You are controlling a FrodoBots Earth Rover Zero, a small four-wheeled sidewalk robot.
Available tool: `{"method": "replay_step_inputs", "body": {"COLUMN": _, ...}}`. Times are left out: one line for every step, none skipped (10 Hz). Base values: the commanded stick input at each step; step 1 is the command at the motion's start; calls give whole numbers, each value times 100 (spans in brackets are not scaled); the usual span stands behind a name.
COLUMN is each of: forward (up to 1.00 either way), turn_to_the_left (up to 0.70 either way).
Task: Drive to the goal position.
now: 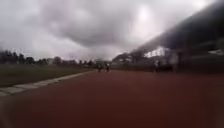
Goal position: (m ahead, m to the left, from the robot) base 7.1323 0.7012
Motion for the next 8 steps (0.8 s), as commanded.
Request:
{"method": "replay_step_inputs", "body": {"forward": 50, "turn_to_the_left": 2}}
{"method": "replay_step_inputs", "body": {"forward": 50, "turn_to_the_left": 2}}
{"method": "replay_step_inputs", "body": {"forward": 50, "turn_to_the_left": 2}}
{"method": "replay_step_inputs", "body": {"forward": 50, "turn_to_the_left": 2}}
{"method": "replay_step_inputs", "body": {"forward": 50, "turn_to_the_left": 2}}
{"method": "replay_step_inputs", "body": {"forward": 50, "turn_to_the_left": 2}}
{"method": "replay_step_inputs", "body": {"forward": 50, "turn_to_the_left": 2}}
{"method": "replay_step_inputs", "body": {"forward": 50, "turn_to_the_left": 2}}
